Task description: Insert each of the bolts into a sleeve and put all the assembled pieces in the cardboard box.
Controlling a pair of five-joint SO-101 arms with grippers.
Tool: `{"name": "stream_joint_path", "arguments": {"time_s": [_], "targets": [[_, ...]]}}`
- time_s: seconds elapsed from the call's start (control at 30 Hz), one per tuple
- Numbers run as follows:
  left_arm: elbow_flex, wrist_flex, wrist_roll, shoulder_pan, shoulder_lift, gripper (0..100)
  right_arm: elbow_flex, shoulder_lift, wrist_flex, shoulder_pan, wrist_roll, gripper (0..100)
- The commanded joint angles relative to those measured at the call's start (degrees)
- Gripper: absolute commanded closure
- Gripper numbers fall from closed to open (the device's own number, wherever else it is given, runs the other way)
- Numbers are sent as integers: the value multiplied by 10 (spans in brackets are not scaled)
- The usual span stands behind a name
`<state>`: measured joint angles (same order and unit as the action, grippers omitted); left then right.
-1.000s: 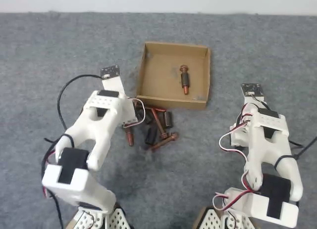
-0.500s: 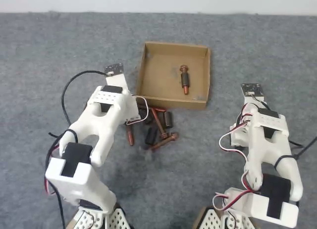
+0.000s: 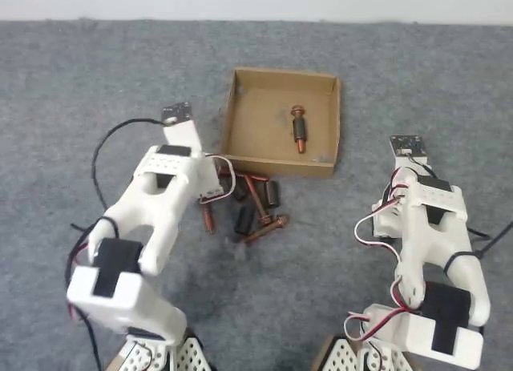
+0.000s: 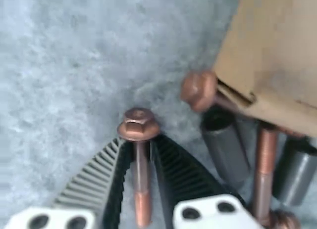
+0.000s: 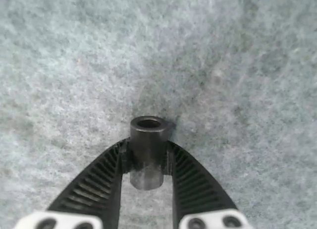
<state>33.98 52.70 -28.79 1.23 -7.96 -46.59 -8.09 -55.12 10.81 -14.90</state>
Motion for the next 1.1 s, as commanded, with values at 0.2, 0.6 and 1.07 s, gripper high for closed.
{"name": "stream_joint_path", "arguments": {"time_s": [0.2,0.6,1.07], "targets": [[86,-127,-4,-36,86,988,4,-28,89,-66,-9,992],[96,-127,-4,-36,88,988,2,-27,419,-123,-6,992],[96,-127,-4,-37,89,988,12,165,949,-182,-10,992]]}}
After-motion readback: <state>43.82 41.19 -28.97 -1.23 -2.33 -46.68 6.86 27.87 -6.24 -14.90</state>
